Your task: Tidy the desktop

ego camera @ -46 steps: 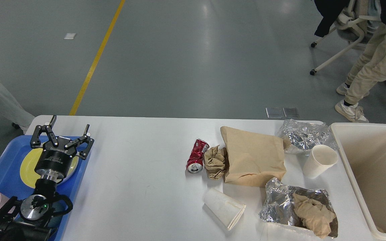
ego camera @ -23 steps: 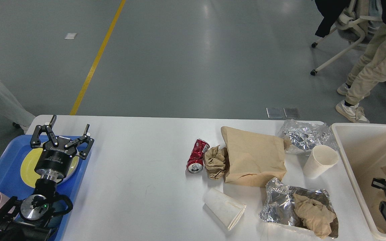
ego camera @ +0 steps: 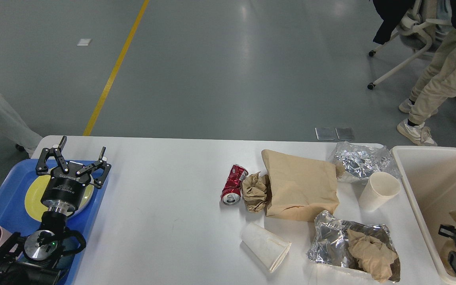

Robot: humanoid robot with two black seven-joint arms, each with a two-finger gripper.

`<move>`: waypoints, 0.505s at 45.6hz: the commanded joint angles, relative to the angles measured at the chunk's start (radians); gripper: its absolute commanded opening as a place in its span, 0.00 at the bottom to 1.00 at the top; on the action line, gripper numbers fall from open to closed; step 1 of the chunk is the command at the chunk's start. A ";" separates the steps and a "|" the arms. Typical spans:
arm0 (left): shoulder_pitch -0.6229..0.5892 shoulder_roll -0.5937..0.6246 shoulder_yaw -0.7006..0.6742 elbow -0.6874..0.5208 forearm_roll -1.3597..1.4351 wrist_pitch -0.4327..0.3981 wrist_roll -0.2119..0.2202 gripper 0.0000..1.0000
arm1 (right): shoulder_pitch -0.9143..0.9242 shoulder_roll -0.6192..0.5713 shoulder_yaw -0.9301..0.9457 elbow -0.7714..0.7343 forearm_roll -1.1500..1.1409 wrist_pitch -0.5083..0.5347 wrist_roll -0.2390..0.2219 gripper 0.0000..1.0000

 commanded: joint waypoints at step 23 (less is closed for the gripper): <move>0.000 0.000 0.000 0.000 0.000 0.000 0.000 0.97 | -0.006 -0.013 0.000 0.010 -0.002 -0.037 0.001 1.00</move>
